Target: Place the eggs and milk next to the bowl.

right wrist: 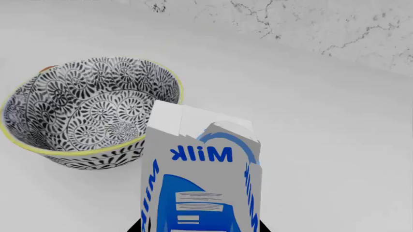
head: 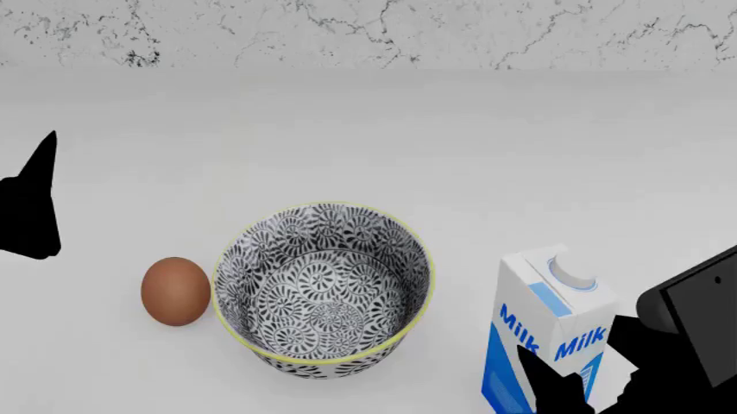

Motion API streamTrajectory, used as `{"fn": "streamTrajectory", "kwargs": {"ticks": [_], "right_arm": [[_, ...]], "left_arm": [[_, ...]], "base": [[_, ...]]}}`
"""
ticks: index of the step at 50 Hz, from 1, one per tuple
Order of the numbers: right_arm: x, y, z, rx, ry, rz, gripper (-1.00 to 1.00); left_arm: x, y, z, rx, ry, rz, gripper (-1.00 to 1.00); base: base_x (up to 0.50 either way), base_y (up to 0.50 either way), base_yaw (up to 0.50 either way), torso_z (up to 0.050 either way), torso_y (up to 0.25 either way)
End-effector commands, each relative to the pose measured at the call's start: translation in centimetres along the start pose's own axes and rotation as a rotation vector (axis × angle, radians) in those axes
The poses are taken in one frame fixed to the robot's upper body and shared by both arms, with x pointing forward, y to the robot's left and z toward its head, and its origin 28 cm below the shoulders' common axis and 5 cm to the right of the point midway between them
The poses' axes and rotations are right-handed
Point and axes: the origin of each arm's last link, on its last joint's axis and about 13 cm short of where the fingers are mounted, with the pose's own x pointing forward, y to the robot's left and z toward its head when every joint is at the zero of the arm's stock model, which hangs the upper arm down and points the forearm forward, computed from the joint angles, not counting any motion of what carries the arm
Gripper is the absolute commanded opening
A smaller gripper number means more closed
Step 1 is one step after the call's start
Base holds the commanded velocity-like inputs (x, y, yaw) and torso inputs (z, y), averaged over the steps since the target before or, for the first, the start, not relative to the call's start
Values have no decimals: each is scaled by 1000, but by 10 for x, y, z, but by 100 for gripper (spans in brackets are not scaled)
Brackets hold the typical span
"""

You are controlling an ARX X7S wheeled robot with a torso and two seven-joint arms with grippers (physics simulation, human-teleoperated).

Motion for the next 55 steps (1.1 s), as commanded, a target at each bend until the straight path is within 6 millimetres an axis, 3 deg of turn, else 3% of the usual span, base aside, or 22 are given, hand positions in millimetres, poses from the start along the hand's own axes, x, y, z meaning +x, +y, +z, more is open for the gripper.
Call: {"fn": "streamTrajectory", "kwargs": {"ticks": [1,11,27,55], "right_arm": [[0,-3,3,-3,-29,-14,-100],[1,-1,17,0,-80,-33,-100],[33,-3,33,6,-115,-22,-100],[69,-9,35,-16,-81,-11,-100]], "left_arm": [[4,5,-2,-20,-7,0,100],[3,5,-2,-22,-12,1,100],[-2,3,12,-20,-18,1,100],[-9,10,4,-17,-9,22,100]], "base": [[0,0,0,0,0],[1,0,0,0,0],[0,0,0,0,0],[0,0,0,0,0]]}}
